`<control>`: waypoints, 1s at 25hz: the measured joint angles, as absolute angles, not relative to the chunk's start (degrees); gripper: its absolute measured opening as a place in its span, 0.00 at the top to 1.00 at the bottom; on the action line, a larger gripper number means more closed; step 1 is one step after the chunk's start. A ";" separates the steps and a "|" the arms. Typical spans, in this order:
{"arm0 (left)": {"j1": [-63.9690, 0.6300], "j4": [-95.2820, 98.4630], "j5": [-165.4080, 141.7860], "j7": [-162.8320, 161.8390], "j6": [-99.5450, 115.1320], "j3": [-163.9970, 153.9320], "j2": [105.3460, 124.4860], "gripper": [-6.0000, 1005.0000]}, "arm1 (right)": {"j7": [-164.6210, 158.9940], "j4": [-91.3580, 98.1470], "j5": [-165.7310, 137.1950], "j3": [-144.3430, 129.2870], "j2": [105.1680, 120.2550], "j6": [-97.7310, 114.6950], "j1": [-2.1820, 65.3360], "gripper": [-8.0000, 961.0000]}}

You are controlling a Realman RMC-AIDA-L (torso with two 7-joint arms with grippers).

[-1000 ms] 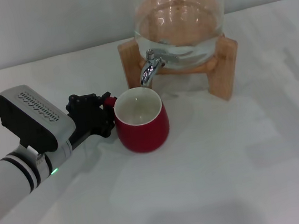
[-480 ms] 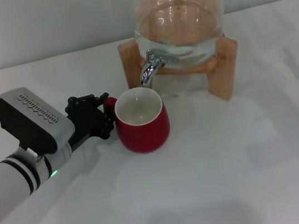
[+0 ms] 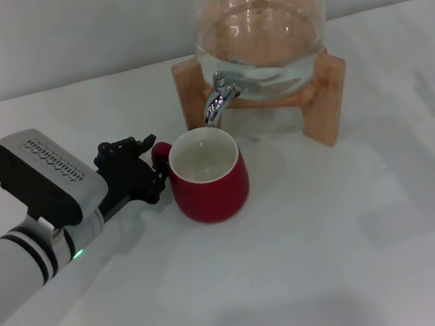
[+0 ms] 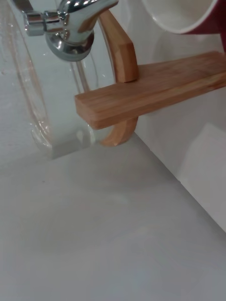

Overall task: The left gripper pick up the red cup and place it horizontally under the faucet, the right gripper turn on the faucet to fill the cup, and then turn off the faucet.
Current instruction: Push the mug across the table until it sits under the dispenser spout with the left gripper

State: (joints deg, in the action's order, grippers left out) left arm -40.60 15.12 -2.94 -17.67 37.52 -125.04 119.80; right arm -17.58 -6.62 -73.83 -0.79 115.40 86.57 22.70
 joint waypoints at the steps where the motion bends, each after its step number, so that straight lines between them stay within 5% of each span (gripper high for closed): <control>1: -40.56 15.12 -2.95 -17.69 37.53 -125.04 119.79 0.75 | -17.58 -6.63 -73.83 -0.79 115.40 86.67 22.68 0.24; 10: -39.90 15.12 -2.91 -17.49 37.53 -125.07 119.80 0.66 | -17.57 -6.77 -73.83 -0.79 115.40 86.89 22.56 0.24; 25: -39.20 15.47 -3.16 -17.30 37.53 -125.06 119.80 0.66 | -17.58 -6.84 -73.92 -1.20 115.40 86.93 22.28 0.24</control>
State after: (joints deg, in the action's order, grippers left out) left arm -39.20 15.47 -3.16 -17.30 37.53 -125.06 119.80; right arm -17.58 -6.84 -73.92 -1.20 115.40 86.93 22.28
